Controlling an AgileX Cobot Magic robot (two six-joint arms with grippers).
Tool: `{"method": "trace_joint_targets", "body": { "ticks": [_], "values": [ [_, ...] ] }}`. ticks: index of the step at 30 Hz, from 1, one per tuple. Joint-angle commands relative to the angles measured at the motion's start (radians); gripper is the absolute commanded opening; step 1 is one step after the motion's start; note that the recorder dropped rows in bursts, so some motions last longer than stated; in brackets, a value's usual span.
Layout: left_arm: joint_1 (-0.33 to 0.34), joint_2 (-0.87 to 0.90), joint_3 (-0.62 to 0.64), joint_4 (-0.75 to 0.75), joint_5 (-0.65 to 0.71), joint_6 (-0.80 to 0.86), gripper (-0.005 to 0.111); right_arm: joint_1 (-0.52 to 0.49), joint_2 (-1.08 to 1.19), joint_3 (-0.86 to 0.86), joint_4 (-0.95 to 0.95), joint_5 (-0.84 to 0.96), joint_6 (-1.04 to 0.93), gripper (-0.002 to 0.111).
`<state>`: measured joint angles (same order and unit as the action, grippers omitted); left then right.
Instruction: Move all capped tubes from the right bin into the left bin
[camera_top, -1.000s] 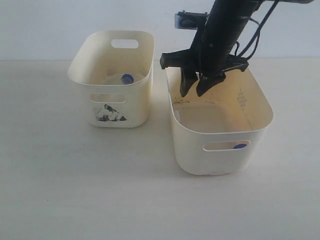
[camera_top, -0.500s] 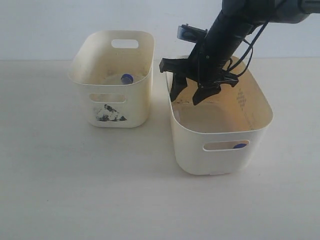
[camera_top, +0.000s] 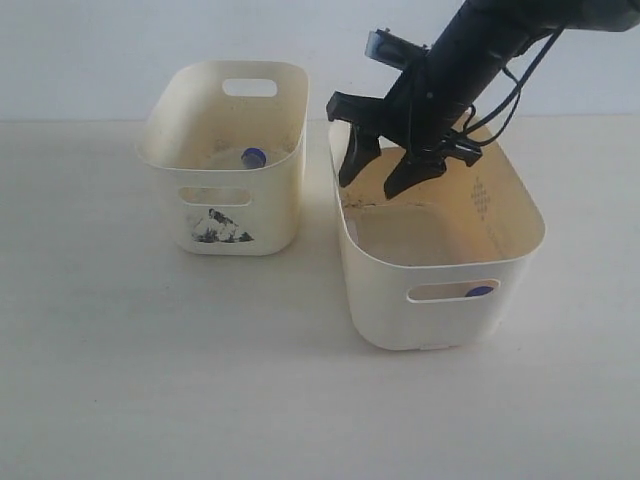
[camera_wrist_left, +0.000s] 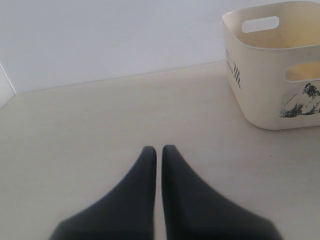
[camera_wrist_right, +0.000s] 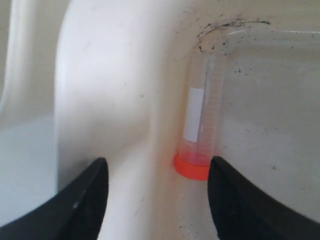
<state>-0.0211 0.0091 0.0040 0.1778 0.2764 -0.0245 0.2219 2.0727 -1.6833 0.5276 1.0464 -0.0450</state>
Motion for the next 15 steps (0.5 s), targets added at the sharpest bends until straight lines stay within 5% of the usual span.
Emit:
{"method": "trace_joint_targets", "body": {
  "ticks": [1, 15],
  "values": [
    [0.001, -0.002, -0.004, -0.001, -0.015, -0.012, 0.004, -0.018, 0.005, -0.003, 0.041, 0.018, -0.052, 0.056],
    [0.001, -0.002, -0.004, -0.001, -0.015, -0.012, 0.004, -0.043, 0.069, -0.003, 0.090, 0.030, -0.122, 0.056]
  ]
}}
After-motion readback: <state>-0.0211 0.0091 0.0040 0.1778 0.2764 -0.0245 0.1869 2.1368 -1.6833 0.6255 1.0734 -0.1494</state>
